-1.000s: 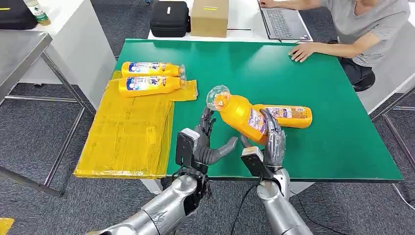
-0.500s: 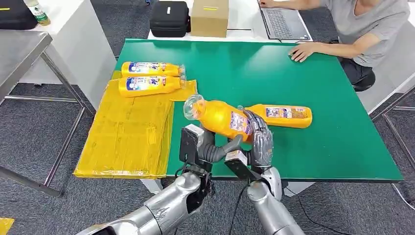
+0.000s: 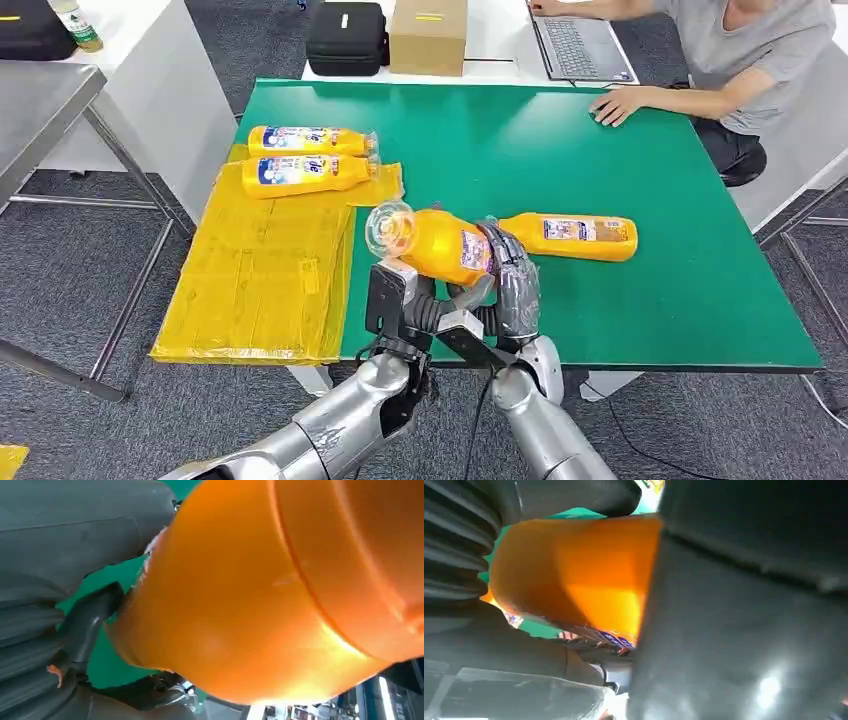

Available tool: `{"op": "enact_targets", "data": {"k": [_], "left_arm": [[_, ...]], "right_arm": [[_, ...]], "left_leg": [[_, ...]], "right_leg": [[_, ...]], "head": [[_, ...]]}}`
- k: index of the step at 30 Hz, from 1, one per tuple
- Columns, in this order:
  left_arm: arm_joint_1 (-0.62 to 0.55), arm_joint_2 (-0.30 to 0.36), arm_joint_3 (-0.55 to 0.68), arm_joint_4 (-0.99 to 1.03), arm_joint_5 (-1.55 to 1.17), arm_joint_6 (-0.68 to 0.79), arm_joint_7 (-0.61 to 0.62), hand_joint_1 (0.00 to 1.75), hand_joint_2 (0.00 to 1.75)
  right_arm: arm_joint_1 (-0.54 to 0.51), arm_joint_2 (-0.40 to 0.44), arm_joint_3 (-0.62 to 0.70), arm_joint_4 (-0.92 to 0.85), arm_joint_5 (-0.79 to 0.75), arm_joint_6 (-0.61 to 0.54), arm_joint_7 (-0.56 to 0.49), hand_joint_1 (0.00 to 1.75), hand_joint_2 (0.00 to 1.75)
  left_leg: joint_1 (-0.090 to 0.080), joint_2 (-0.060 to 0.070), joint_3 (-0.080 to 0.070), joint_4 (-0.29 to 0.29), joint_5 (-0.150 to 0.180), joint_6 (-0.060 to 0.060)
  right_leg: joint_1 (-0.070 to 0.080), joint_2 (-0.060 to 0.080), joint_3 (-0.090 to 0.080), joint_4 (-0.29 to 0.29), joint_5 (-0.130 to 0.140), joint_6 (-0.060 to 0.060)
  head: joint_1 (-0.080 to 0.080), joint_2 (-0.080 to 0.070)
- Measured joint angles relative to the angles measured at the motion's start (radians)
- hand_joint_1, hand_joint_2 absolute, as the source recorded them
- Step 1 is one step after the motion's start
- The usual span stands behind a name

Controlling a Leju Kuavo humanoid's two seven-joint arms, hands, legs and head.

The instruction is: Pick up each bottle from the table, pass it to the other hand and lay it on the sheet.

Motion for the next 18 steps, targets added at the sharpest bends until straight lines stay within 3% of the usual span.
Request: {"op": "enact_targets", "data": {"k": [5, 6, 7, 18], "left_arm": [[-0.001, 0.0, 0.0, 0.0, 0.043, -0.001, -0.002, 0.0, 1.75], [-0.001, 0.0, 0.0, 0.0, 0.049, -0.001, -0.002, 1.38, 1.75], [-0.002, 0.0, 0.0, 0.0, 0.05, -0.001, -0.002, 1.75, 1.75], [-0.001, 0.0, 0.039, 0.0, 0.025, 0.005, -0.003, 1.75, 1.75]], "right_arm": [[0.0, 0.015, -0.018, 0.002, 0.038, 0.0, 0.003, 1.75, 1.75], [0.001, 0.017, -0.018, 0.002, 0.038, 0.0, 0.004, 1.75, 1.75], [0.001, 0.018, -0.018, 0.002, 0.039, 0.0, 0.005, 1.75, 1.75], [0.001, 0.026, -0.012, 0.002, 0.078, 0.0, 0.011, 1.71, 1.75]], "left_leg": [[0.0, 0.0, 0.0, 0.0, 0.0, 0.0], [0.0, 0.0, 0.0, 0.0, 0.0, 0.0], [0.0, 0.0, 0.0, 0.0, 0.0, 0.0], [0.0, 0.0, 0.0, 0.0, 0.0, 0.0]], "right_leg": [[0.0, 0.0, 0.0, 0.0, 0.0, 0.0], [0.0, 0.0, 0.0, 0.0, 0.0, 0.0], [0.0, 0.0, 0.0, 0.0, 0.0, 0.0], [0.0, 0.0, 0.0, 0.0, 0.0, 0.0]], "head": [[0.0, 0.0], [0.0, 0.0], [0.0, 0.0], [0.0, 0.0]]}}
